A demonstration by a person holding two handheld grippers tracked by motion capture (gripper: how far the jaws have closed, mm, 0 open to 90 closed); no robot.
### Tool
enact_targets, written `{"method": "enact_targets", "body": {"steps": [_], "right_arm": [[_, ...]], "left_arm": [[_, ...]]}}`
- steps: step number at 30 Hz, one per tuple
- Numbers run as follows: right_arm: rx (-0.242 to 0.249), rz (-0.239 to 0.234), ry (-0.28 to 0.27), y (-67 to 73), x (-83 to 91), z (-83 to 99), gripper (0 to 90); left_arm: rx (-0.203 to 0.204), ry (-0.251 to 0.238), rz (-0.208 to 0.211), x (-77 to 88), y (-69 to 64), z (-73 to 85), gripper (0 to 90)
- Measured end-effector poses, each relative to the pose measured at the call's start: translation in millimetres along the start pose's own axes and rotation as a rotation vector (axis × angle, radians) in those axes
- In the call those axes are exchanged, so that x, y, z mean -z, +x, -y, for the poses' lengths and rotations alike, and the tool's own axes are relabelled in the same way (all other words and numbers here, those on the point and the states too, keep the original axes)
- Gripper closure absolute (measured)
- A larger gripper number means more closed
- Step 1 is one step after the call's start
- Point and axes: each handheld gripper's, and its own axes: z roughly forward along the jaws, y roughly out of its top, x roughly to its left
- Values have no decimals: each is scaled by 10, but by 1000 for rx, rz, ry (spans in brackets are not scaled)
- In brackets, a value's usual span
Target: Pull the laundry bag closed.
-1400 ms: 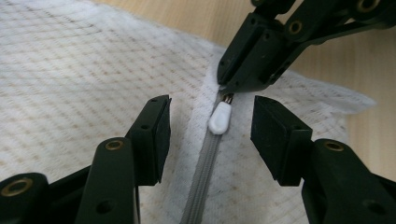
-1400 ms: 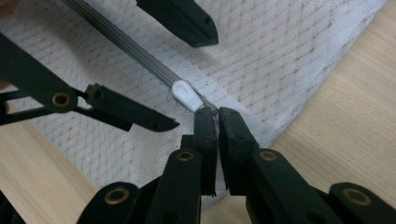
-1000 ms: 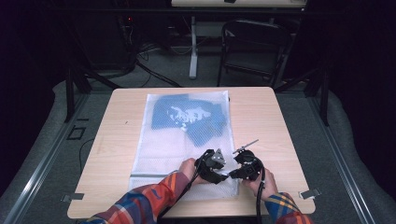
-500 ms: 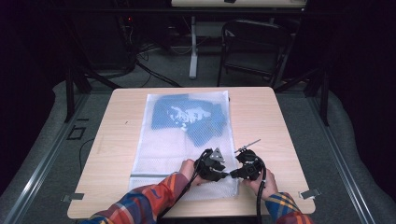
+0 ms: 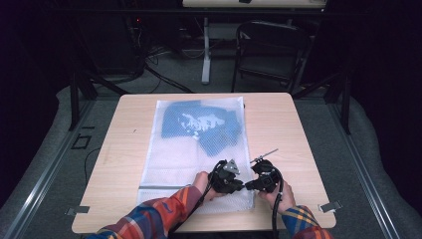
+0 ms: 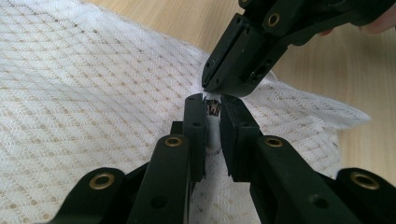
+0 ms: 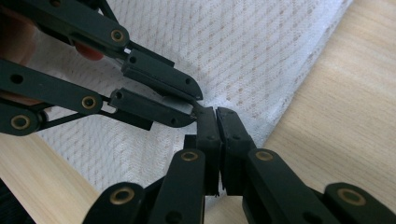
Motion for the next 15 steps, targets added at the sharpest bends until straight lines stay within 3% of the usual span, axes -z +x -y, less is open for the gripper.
{"method": "enact_targets", "body": {"steps": [4,8,11,15], "right_arm": [[-20,-8,-17,2,-4,-2,839],[2,29,1,11,-1,-15,880],[-29,8,-36,0,-22,3,897],[-14,11,-9,-34,0,1,900]], "left_arm": [[-6,5,-6,3,-6,-1,806],[13,-11,-8,-2,-14,10,814],[6,-6,-13,3,-20,9,819],[-4,6,-14,12,-19,3,821]]}}
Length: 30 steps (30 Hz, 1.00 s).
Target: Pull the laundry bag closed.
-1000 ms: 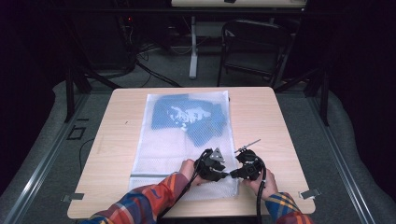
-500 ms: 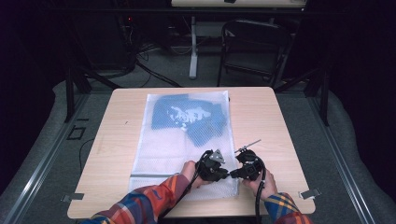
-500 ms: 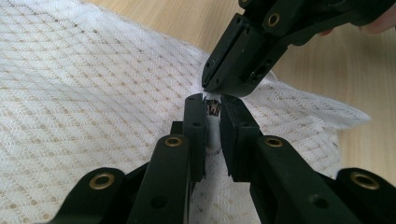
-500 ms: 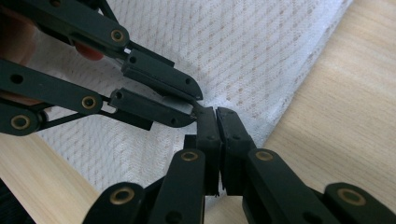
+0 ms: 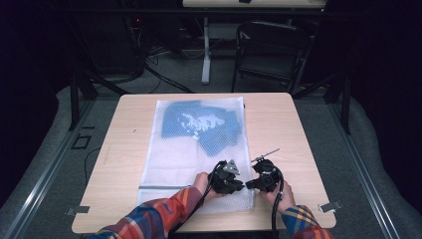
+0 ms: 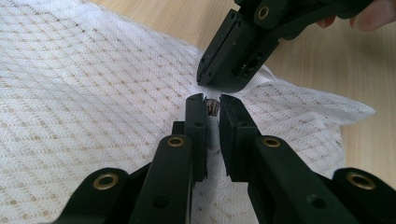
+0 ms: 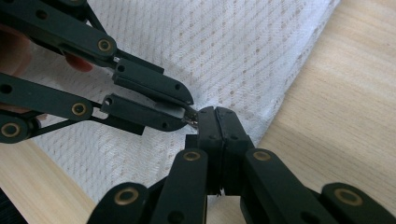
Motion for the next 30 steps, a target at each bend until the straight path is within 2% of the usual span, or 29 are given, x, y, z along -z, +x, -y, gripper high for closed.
{"method": "enact_targets", "body": {"steps": [9,15,16,17,22,25,30], "right_arm": [[2,2,-10,18,-7,5,900],[3,-3,-16,14,-11,10,900],[2,-4,-15,14,-10,10,900],[0,-4,-16,15,-11,11,900],[-2,-5,-17,20,-14,12,900],[-2,-3,-15,22,-14,10,900],[19,7,-1,6,-9,5,900]], "left_arm": [[-8,17,10,23,3,-5,822],[-11,12,23,33,9,-3,823],[-16,24,11,42,6,-7,822],[-13,16,23,38,11,-3,822],[-29,33,16,53,4,-12,823],[-21,59,8,100,34,-3,822],[-6,47,28,104,59,19,821]]}}
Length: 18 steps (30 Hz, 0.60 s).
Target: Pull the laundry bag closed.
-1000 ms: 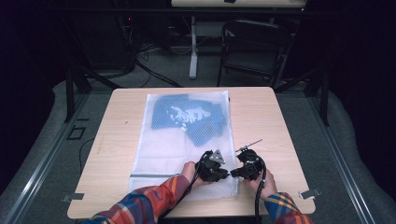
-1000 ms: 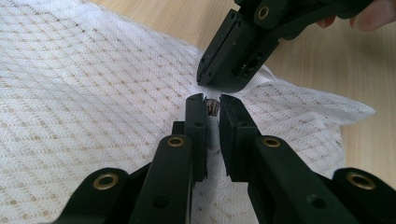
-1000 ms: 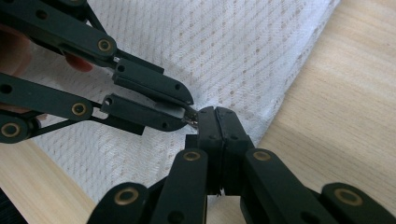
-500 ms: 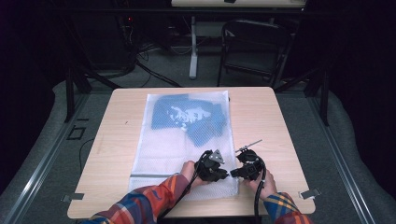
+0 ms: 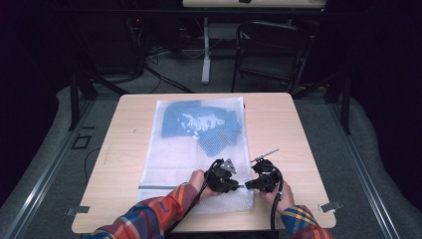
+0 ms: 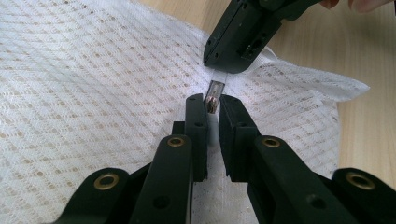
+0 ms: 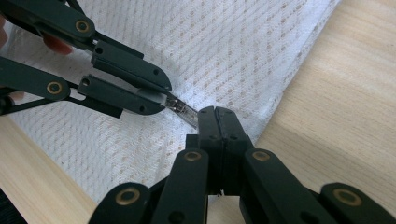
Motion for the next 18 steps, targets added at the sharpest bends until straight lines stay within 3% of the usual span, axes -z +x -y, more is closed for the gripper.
{"method": "enact_targets", "body": {"steps": [1,2,5,8,14,18], "right_arm": [[-13,-9,-7,11,-3,-2,900],[-19,-14,-8,13,-4,-2,900],[-12,-13,-7,19,-4,-10,900],[9,3,23,26,27,-26,896],[-9,-9,-26,17,125,-29,853],[-2,-42,-58,28,158,-36,806]], "left_arm": [[-1,13,-13,7,-2,-4,821],[5,1,4,2,11,2,820],[22,-7,20,2,34,12,820],[19,1,7,5,27,7,820],[29,-10,7,0,31,14,820],[36,-13,12,0,42,19,818]]}}
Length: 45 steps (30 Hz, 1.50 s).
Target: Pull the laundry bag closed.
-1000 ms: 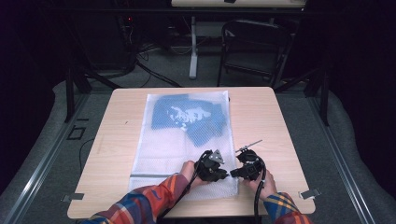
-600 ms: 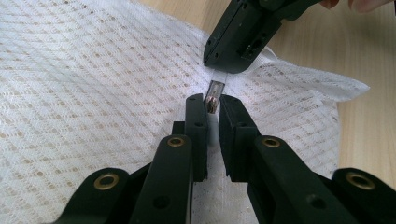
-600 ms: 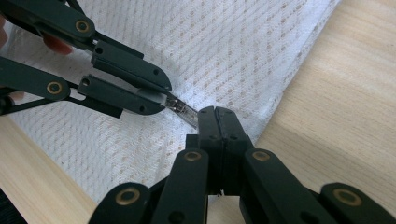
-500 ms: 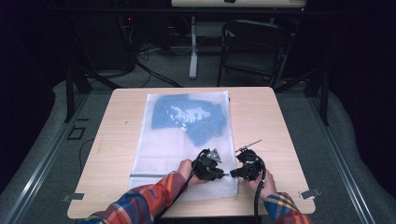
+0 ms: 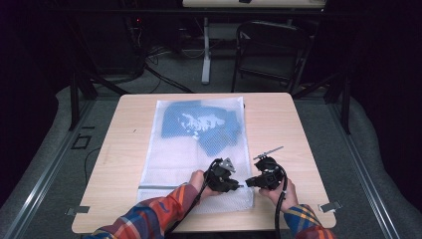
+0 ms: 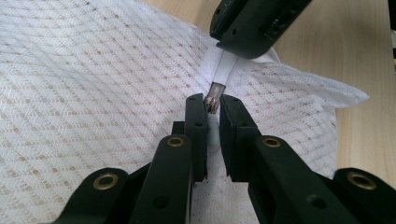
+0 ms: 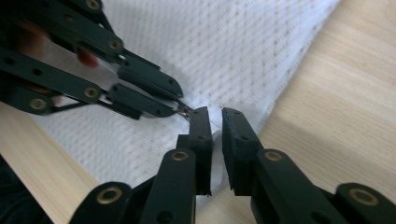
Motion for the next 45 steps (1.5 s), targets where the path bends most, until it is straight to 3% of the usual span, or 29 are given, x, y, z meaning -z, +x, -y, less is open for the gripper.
{"method": "enact_targets", "body": {"steps": [5,9,10,11,13,15,29,34,40,42,43,45], "right_arm": [[4,24,-18,45,-35,-25,867],[9,34,4,27,-107,-10,899],[4,33,12,31,-130,-14,899],[-20,27,-17,54,-171,-10,900],[26,38,34,56,-190,-42,899],[22,42,36,77,-230,-46,899],[43,55,44,64,-224,-39,900],[48,55,44,70,-225,-41,900],[51,53,57,78,-210,-46,900],[43,56,22,110,-203,-51,900],[42,47,8,116,-195,-56,899],[47,47,18,129,-181,-69,898]], "left_arm": [[3,1,-2,-10,3,7,817],[-4,2,-2,-18,-7,-4,818],[-5,8,-4,-15,-11,-6,818],[-4,2,-3,-19,-11,-5,818],[-6,11,-13,-13,-17,-9,818],[-10,6,-12,-18,-26,-9,820],[-27,40,-23,26,-24,-24,824],[-14,60,-7,73,4,-3,824],[5,49,7,74,27,13,822],[9,47,5,74,29,15,822],[15,36,23,69,39,22,822],[18,34,24,68,42,23,822]]}}
